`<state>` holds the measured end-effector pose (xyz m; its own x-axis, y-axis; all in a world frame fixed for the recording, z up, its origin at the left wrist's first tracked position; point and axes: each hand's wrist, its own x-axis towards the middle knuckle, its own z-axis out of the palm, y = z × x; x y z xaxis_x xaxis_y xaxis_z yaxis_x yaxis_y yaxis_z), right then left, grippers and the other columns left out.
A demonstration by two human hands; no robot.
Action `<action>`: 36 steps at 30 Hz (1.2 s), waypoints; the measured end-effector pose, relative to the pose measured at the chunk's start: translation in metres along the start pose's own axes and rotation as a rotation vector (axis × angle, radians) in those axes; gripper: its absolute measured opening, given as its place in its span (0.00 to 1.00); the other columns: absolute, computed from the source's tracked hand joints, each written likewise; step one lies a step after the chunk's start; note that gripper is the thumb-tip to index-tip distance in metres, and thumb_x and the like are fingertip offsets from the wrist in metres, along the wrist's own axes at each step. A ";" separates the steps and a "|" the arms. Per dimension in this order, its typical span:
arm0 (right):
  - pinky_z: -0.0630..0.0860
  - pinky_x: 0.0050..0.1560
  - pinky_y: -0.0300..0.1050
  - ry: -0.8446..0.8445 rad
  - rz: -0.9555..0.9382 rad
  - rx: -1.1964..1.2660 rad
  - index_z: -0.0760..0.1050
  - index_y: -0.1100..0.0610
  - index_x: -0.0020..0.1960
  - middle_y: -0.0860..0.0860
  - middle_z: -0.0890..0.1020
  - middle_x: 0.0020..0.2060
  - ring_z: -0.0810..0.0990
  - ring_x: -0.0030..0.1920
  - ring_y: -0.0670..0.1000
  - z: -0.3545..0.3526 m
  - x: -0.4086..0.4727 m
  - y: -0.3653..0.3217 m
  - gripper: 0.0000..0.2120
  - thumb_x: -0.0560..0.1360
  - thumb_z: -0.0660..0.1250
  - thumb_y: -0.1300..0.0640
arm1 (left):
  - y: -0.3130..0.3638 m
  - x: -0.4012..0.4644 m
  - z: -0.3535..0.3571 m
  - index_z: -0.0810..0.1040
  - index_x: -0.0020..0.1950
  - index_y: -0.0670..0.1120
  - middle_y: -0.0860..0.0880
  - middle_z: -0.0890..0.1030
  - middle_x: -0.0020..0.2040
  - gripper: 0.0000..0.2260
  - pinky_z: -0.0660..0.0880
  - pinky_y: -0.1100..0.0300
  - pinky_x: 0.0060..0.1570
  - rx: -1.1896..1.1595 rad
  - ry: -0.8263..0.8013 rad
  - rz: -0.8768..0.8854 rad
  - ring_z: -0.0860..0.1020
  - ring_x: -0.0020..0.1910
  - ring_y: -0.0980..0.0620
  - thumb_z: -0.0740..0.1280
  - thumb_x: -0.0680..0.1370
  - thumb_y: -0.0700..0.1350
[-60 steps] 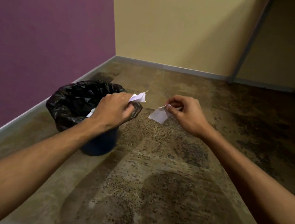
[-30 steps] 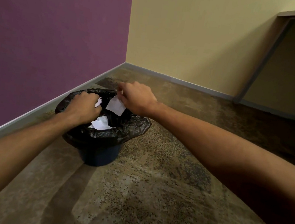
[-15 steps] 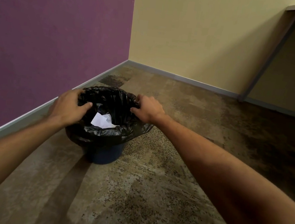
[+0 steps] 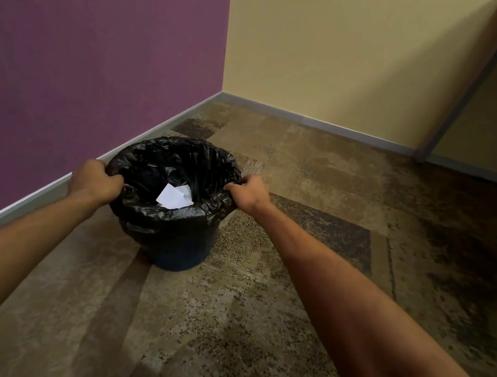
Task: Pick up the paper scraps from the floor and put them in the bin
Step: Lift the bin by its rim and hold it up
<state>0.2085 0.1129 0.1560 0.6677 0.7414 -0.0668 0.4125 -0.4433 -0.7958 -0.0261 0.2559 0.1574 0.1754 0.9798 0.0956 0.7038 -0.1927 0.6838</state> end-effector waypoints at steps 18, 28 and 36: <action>0.81 0.50 0.51 0.002 0.089 0.170 0.81 0.62 0.47 0.57 0.85 0.44 0.83 0.47 0.55 -0.105 -0.004 -0.058 0.09 0.71 0.70 0.57 | 0.098 0.005 -0.056 0.78 0.43 0.42 0.42 0.79 0.48 0.06 0.74 0.58 0.37 -0.597 -0.132 -0.351 0.77 0.48 0.45 0.66 0.74 0.32; 0.79 0.55 0.51 0.040 0.104 0.163 0.80 0.58 0.53 0.54 0.84 0.49 0.81 0.51 0.54 -0.275 -0.028 -0.197 0.13 0.71 0.71 0.53 | 0.283 0.016 -0.192 0.79 0.49 0.40 0.41 0.79 0.48 0.09 0.74 0.57 0.38 -0.637 -0.246 -0.301 0.77 0.41 0.47 0.63 0.73 0.31; 0.80 0.55 0.54 0.062 0.087 0.191 0.80 0.54 0.52 0.51 0.85 0.46 0.83 0.48 0.52 -0.415 -0.044 -0.328 0.12 0.70 0.71 0.53 | 0.427 0.020 -0.313 0.78 0.52 0.42 0.44 0.80 0.47 0.11 0.74 0.58 0.38 -0.582 -0.334 -0.232 0.78 0.43 0.50 0.59 0.77 0.32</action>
<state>0.3009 0.0165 0.6693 0.7353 0.6691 -0.1078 0.2302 -0.3962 -0.8888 0.0630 0.2099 0.6777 0.3325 0.9057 -0.2629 0.2831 0.1700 0.9439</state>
